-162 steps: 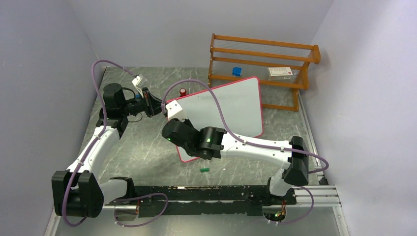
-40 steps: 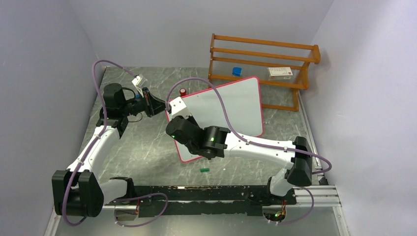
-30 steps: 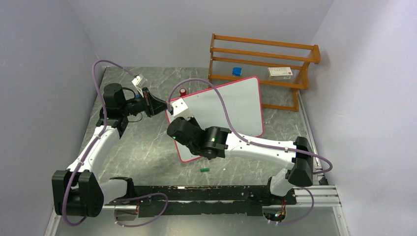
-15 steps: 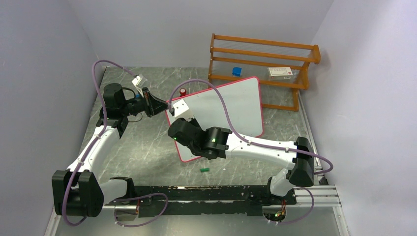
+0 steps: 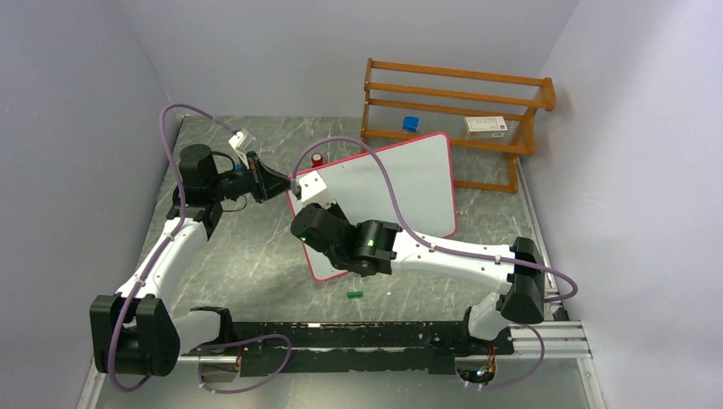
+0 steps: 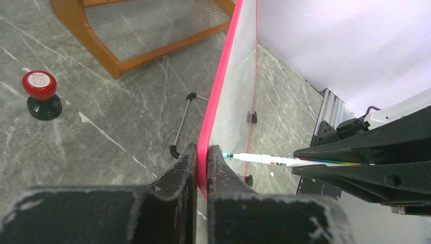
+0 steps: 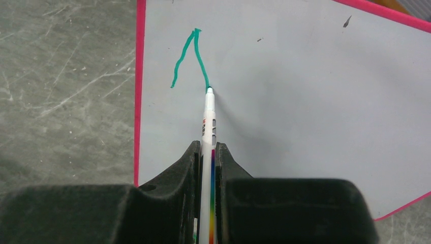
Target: Write a sentence on the whiteboard
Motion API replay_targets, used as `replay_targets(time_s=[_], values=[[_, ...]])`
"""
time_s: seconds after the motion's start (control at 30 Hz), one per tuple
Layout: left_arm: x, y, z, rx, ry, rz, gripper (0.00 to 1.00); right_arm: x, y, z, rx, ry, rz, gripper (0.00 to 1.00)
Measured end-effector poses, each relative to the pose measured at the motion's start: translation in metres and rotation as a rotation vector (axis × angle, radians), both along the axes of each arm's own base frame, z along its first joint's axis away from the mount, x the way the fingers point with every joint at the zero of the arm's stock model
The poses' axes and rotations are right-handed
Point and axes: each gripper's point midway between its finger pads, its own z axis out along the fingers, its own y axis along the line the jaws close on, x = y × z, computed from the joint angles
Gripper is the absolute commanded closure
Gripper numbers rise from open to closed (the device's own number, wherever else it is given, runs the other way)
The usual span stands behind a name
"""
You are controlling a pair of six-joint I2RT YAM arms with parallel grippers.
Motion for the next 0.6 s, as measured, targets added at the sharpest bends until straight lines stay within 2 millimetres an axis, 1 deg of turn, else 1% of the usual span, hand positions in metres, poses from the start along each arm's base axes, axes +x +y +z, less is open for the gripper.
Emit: replay_targets(time_s=[0.6], values=[[-0.0001,-0.0001,0.0001,0.000,0.000,-0.001,0.95,0.0057,0.0003,0.0083,-0.001,-0.043,-0.009,1.00]])
